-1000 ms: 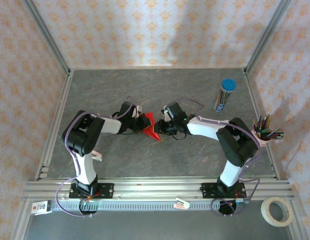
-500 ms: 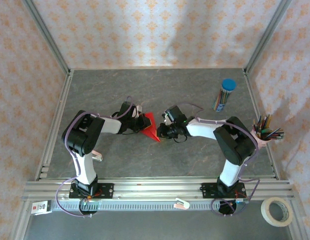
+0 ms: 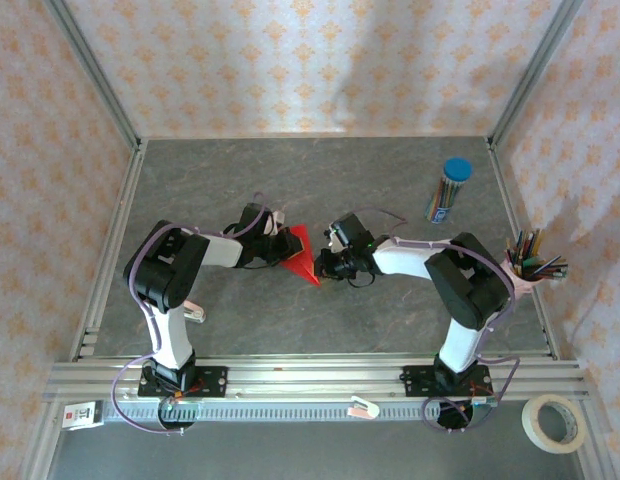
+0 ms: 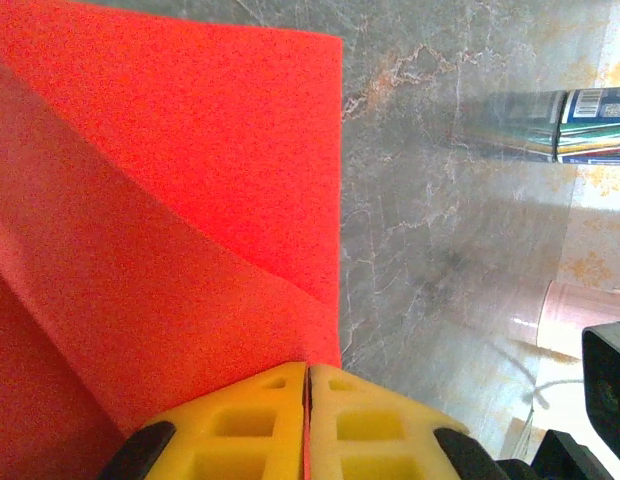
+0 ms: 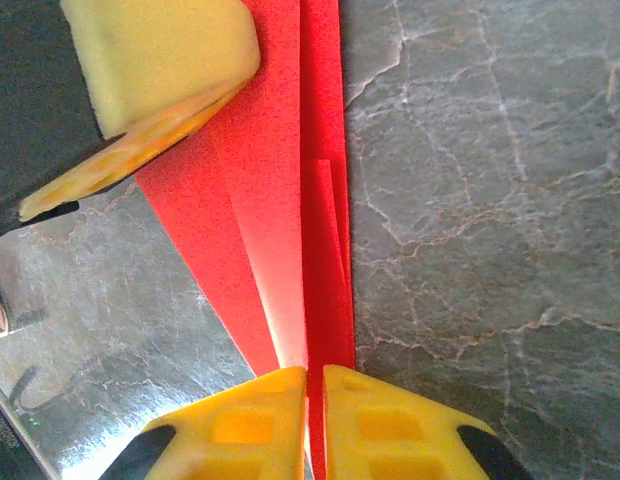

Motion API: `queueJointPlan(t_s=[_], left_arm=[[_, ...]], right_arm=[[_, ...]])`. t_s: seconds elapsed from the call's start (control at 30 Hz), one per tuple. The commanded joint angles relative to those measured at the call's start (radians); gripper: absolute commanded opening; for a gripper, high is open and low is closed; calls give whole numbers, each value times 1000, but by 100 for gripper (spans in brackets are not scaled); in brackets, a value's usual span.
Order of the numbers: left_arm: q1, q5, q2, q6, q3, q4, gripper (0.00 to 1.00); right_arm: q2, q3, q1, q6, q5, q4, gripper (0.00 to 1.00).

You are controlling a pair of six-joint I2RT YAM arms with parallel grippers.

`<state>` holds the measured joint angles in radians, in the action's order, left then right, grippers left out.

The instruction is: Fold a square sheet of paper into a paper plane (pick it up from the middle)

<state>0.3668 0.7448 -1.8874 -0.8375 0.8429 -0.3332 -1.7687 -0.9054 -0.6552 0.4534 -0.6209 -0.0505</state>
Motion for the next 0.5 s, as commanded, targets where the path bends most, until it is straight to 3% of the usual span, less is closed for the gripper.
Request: queueJointPlan(t_s=[0.0, 0.47], left_arm=[[6, 20, 25, -2, 14, -32, 10], [7, 58, 40, -15, -3, -63, 12]], right_arm=[[-20, 25, 3, 14, -1, 20, 12], [-35, 31, 3, 15, 13, 21, 11]])
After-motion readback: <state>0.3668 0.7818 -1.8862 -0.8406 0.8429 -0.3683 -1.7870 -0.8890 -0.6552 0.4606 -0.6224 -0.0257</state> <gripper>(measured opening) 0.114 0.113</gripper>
